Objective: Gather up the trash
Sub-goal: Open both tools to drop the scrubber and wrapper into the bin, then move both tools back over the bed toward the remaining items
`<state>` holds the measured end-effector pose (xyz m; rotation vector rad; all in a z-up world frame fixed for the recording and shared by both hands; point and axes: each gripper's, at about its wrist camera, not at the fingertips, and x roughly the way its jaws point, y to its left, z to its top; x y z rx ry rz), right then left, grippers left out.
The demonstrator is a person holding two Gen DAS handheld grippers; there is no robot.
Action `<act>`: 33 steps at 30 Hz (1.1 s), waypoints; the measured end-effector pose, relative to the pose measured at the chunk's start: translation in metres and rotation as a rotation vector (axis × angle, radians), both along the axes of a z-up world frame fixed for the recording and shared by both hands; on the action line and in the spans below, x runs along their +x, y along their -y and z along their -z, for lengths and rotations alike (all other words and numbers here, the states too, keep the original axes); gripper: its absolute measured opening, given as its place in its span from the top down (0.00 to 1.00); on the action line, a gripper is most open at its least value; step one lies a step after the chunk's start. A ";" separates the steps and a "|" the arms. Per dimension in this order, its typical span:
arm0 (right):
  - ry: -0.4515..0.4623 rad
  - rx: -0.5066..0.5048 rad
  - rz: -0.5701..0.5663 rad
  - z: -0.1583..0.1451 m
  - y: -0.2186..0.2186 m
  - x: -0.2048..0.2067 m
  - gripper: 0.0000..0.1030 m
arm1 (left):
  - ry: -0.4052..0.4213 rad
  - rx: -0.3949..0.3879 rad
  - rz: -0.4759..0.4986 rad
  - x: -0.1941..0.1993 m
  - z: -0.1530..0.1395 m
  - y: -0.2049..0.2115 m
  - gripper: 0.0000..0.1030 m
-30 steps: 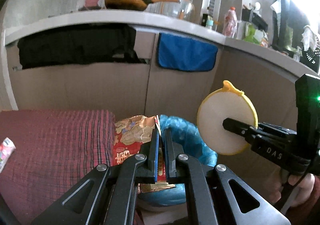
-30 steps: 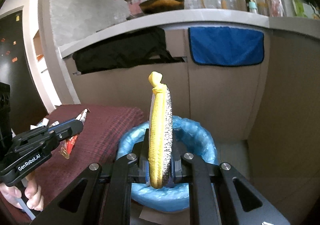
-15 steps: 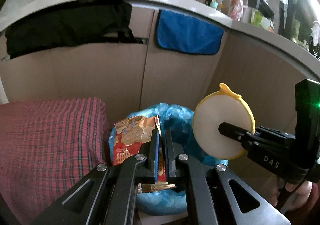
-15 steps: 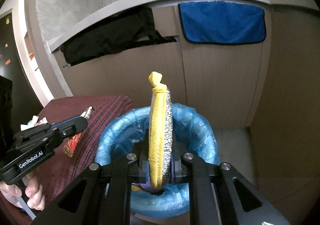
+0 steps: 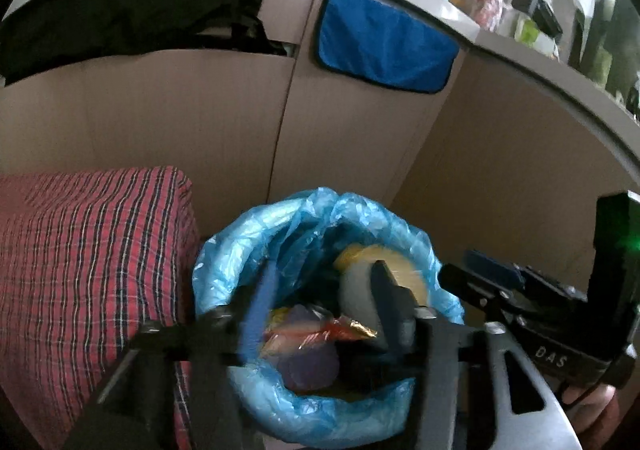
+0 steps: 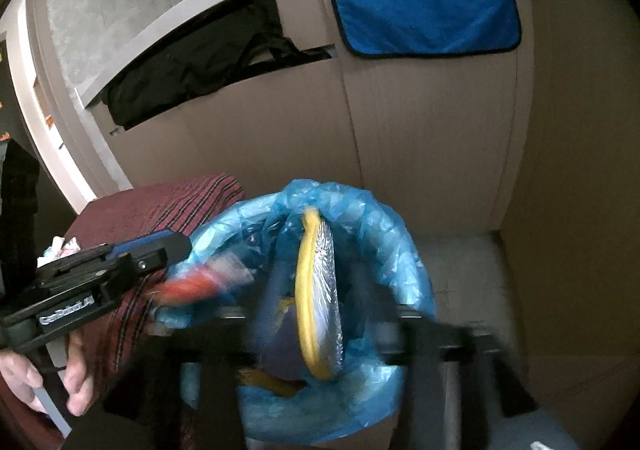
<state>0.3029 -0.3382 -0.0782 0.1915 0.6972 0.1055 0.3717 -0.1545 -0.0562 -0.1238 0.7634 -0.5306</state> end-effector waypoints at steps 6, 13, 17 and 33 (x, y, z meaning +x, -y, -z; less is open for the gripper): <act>0.004 0.010 0.015 -0.006 0.000 -0.007 0.48 | 0.005 0.013 -0.046 -0.007 -0.017 -0.029 0.48; 0.039 -0.005 -0.009 -0.029 -0.023 -0.023 0.48 | 0.080 0.098 -0.160 -0.039 -0.036 -0.082 0.48; 0.083 -0.012 -0.044 -0.050 -0.051 -0.035 0.48 | 0.102 0.096 -0.212 -0.060 -0.044 -0.123 0.48; 0.088 -0.140 -0.360 -0.085 -0.253 -0.015 0.48 | 0.148 0.060 -0.549 -0.111 -0.046 -0.352 0.48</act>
